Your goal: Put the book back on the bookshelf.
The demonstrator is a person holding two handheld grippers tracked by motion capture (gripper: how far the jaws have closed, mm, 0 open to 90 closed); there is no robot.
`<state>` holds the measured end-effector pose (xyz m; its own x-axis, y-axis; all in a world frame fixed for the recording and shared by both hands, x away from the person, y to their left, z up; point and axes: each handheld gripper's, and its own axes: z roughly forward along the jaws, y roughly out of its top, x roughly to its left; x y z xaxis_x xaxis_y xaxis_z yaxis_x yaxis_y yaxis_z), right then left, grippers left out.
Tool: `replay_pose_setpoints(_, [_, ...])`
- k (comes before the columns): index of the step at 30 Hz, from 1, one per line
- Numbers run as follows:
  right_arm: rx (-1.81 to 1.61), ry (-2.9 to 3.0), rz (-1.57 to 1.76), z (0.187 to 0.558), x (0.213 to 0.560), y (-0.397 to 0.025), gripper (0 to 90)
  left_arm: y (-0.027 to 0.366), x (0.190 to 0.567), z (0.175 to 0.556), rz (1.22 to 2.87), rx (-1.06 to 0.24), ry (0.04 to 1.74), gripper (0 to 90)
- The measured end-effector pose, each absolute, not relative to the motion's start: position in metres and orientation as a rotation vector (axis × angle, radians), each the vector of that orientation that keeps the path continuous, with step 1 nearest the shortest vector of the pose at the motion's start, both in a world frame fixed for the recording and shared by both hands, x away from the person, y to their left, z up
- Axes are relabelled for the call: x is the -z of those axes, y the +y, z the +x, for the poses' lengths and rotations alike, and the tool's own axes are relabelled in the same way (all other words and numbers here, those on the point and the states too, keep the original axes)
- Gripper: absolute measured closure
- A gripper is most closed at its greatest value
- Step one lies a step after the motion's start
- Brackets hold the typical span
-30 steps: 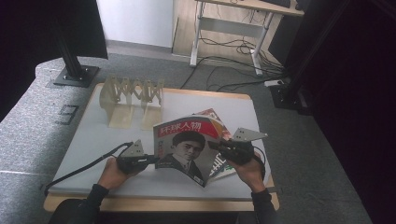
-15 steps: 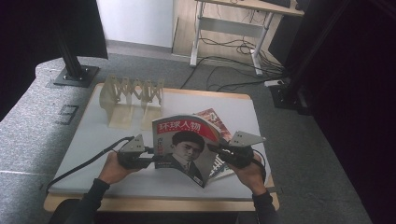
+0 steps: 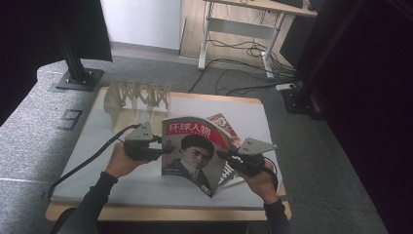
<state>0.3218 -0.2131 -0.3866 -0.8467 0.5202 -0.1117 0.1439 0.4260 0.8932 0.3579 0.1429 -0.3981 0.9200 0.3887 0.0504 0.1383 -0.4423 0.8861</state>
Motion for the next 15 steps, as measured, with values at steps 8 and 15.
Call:
replay_pose_setpoints(8, [-1.382,2.313,0.56,0.322,0.385,-0.212,81.0,0.138,0.369,0.366,2.009,-0.328,0.354,61.3])
replay_pose_setpoints(15, [-1.386,2.316,0.562,0.323,0.385,-0.212,80.6,0.134,0.355,0.375,1.998,-0.31,0.379,61.8])
